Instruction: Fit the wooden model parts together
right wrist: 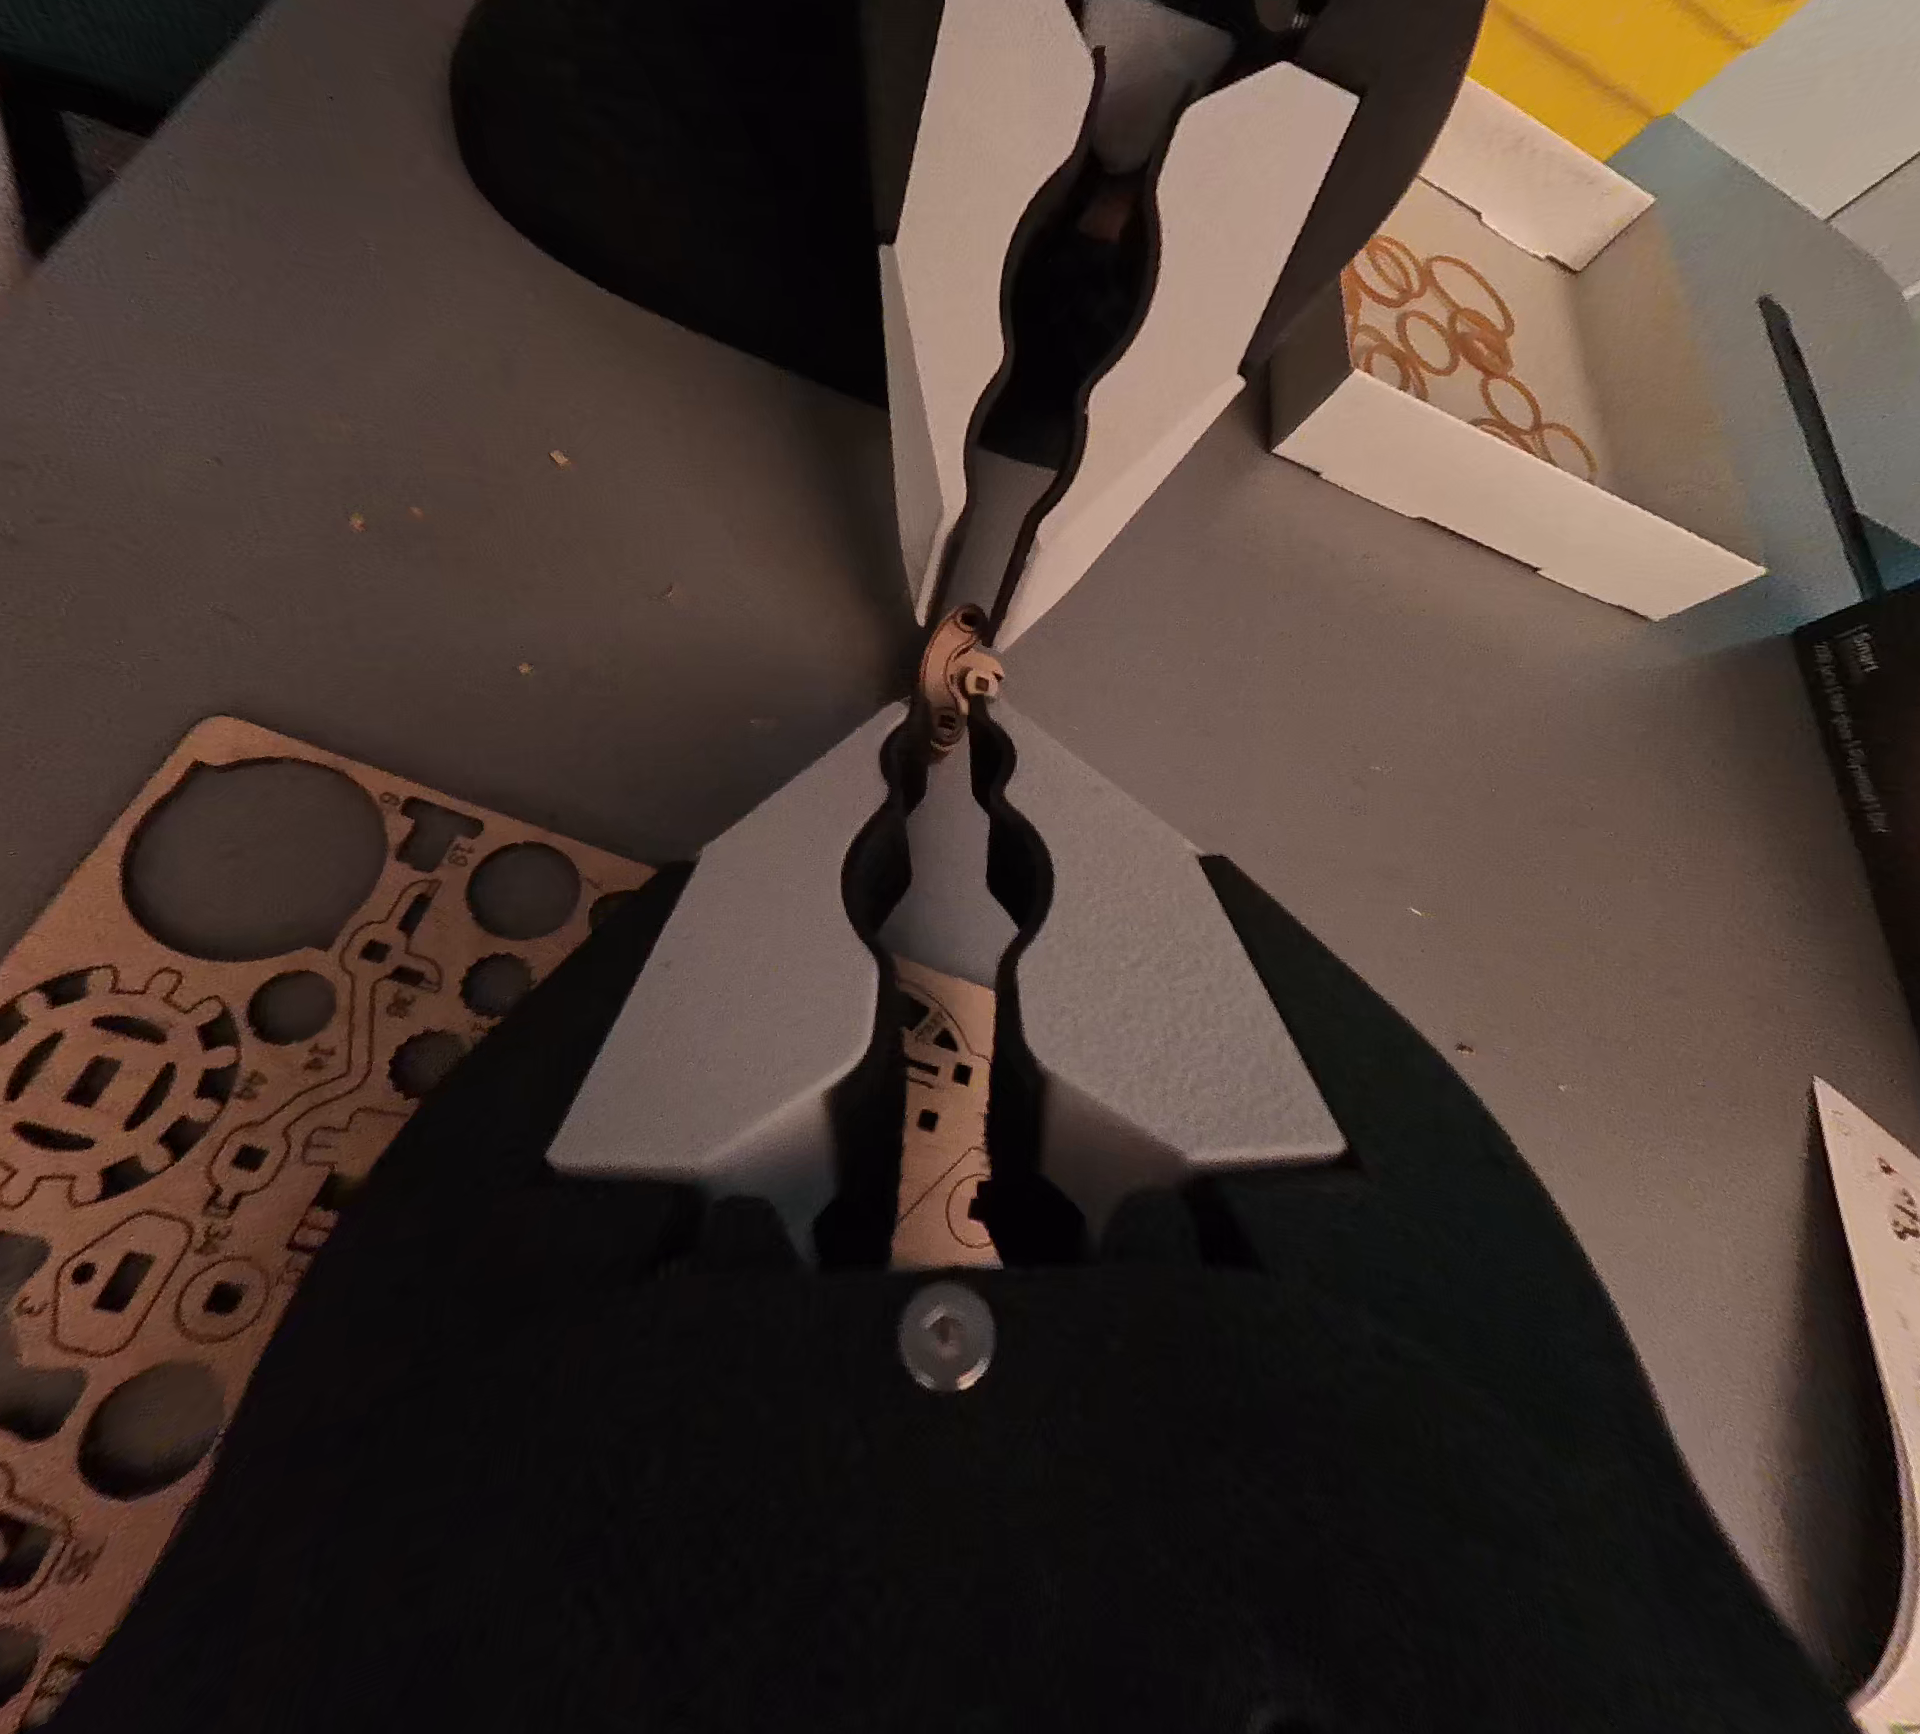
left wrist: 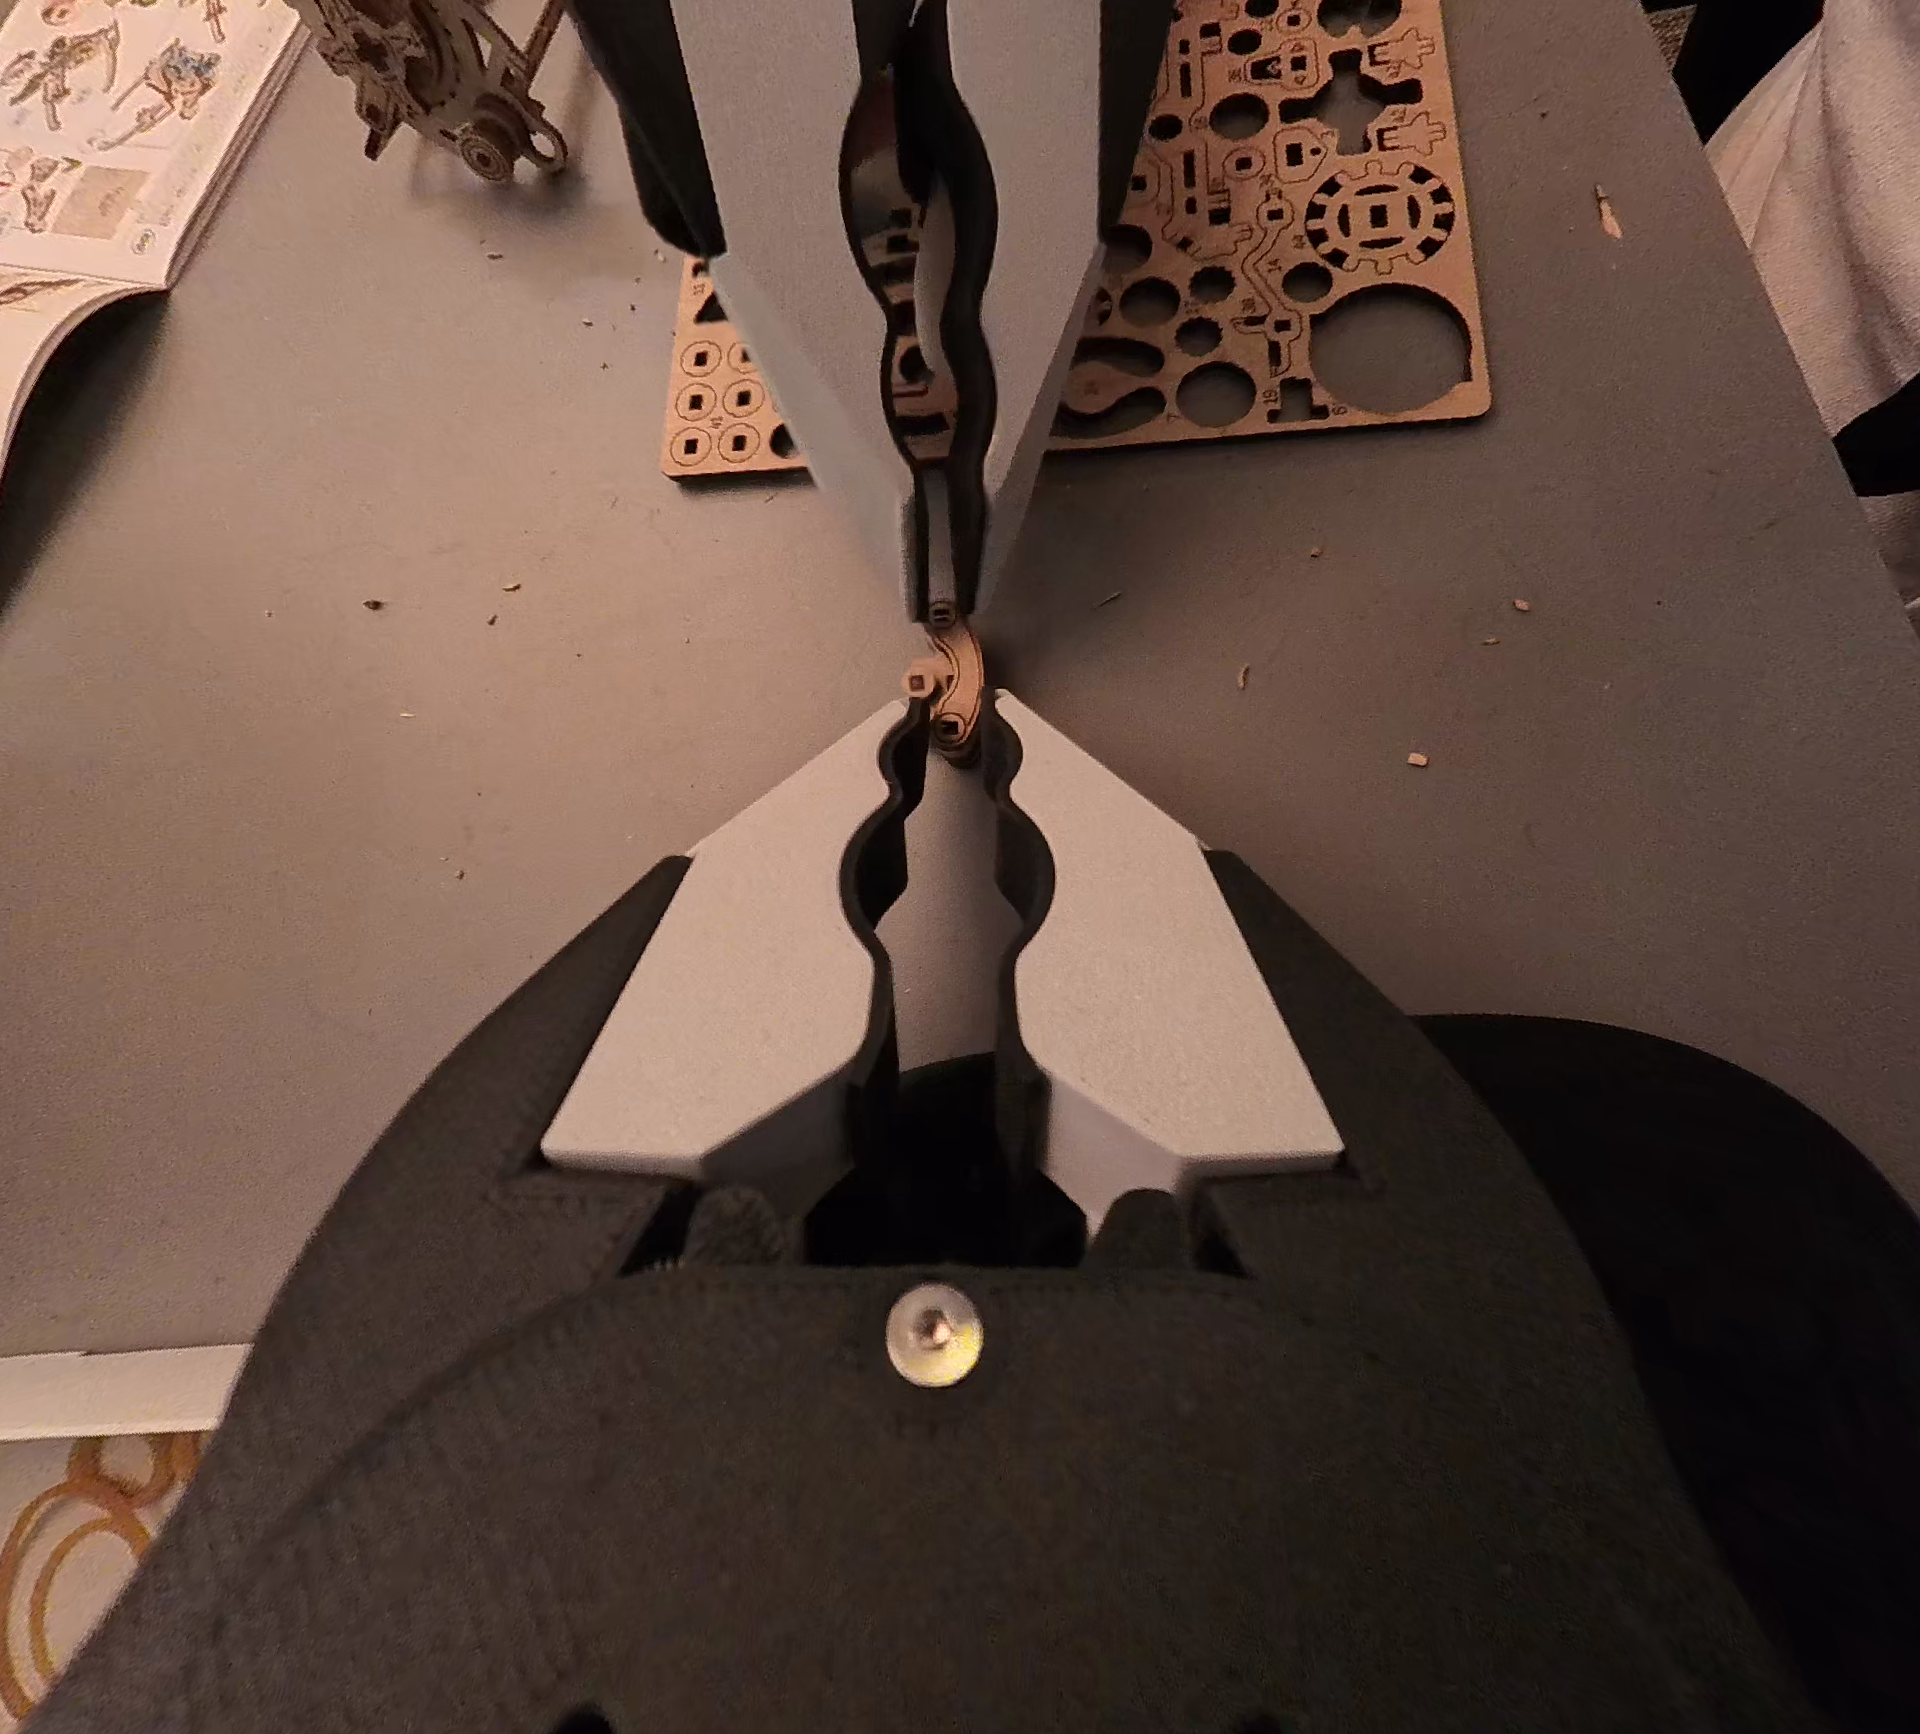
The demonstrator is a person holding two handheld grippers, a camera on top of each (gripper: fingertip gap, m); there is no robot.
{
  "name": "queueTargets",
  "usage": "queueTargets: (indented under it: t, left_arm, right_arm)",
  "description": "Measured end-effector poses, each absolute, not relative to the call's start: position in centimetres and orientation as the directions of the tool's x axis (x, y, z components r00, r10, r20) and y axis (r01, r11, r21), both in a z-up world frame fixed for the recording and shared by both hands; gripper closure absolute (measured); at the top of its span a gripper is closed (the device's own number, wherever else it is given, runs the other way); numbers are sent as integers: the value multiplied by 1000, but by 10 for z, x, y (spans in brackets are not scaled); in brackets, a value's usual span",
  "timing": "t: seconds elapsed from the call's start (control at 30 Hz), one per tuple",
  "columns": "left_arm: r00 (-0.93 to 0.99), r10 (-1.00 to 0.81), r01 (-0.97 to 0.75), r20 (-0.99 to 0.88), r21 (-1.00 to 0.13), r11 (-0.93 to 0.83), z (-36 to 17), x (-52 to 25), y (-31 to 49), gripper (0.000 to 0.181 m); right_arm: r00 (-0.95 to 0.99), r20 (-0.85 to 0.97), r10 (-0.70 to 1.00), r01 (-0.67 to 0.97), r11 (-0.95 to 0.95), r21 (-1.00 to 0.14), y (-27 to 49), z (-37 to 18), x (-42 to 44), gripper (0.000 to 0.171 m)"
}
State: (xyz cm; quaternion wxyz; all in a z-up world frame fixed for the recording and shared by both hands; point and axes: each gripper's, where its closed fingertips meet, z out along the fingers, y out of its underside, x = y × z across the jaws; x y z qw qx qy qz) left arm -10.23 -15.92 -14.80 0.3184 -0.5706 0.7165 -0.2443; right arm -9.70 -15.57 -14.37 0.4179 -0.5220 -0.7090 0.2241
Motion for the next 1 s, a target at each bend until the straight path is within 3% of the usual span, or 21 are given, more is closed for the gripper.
queueTargets:
  t: [0.27,0.67,1.0]
  left_arm:
    - [-146,-974,-665,-172,-712,225,-149,-102,-159,173]
    - [-139,-977,-666,-164,-715,214,-148,-102,-158,174]
    - [-136,-976,-665,-169,-715,217,-148,-102,-157,175]
  right_arm:
    - [-108,317,942,560,321,-764,-156,-146,-97,169]
    - [-88,287,954,571,284,-770,-151,-148,-99,154]
    - [-97,233,967,542,248,-803,-149,-142,-97,156]
